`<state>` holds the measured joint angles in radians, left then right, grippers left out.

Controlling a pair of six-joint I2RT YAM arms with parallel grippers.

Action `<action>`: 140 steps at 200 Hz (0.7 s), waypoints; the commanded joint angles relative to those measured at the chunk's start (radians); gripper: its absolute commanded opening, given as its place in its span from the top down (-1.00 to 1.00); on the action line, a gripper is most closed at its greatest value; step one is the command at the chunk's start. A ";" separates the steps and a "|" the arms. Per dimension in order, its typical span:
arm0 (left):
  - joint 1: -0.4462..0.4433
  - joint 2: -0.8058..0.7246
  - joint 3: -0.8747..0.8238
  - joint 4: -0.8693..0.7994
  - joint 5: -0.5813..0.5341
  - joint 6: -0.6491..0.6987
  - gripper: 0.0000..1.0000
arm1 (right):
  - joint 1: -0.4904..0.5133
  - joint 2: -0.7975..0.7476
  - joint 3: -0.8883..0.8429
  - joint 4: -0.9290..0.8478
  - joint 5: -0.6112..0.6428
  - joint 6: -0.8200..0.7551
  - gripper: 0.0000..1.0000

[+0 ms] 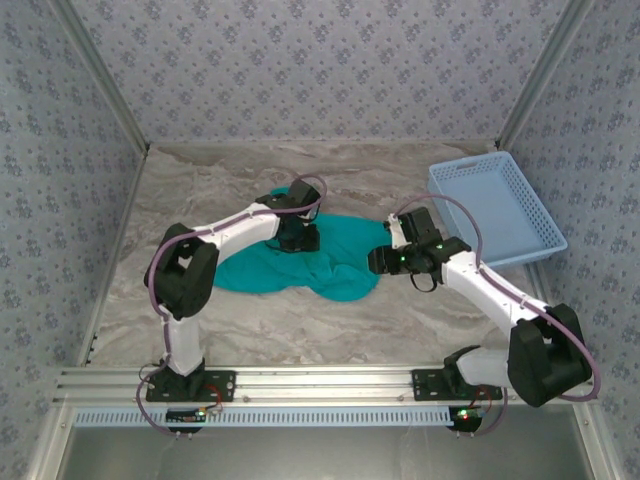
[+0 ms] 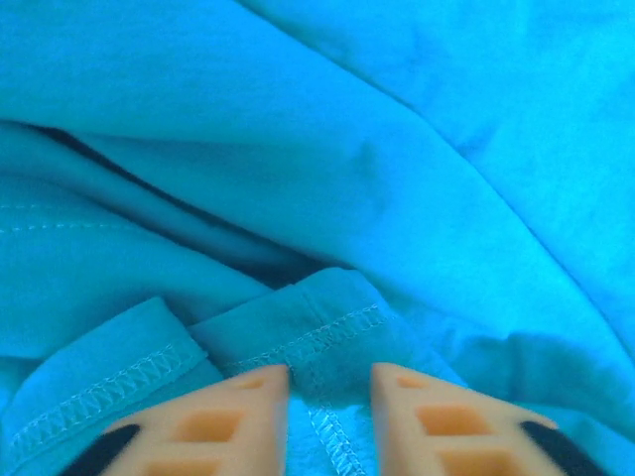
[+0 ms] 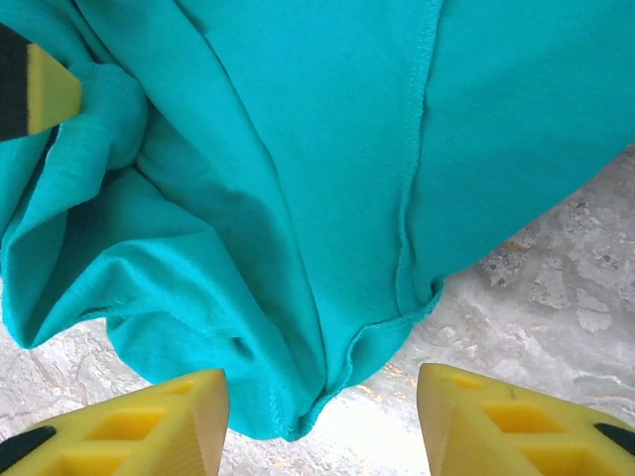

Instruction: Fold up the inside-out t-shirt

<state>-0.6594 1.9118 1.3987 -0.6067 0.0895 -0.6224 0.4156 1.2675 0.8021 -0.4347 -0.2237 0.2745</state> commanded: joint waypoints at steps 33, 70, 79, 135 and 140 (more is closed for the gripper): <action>0.026 -0.109 0.059 -0.109 -0.064 0.019 1.00 | -0.026 -0.054 -0.021 -0.061 0.097 0.026 -0.17; 0.069 -0.248 0.057 -0.153 -0.076 0.023 1.00 | -0.059 -0.074 -0.055 -0.060 0.112 0.084 -0.33; 0.075 -0.278 0.042 -0.156 -0.077 0.022 1.00 | -0.067 -0.067 -0.061 -0.052 0.079 0.102 -0.34; 0.088 -0.490 -0.117 -0.110 -0.119 -0.043 1.00 | -0.056 0.098 -0.053 0.097 -0.083 0.256 -0.28; 0.090 -0.507 -0.126 -0.109 -0.129 -0.049 1.00 | -0.052 0.117 -0.050 0.110 -0.089 0.273 -0.27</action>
<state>-0.5777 1.4780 1.3273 -0.7067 0.0059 -0.6346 0.3519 1.3052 0.7456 -0.4023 -0.2352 0.4397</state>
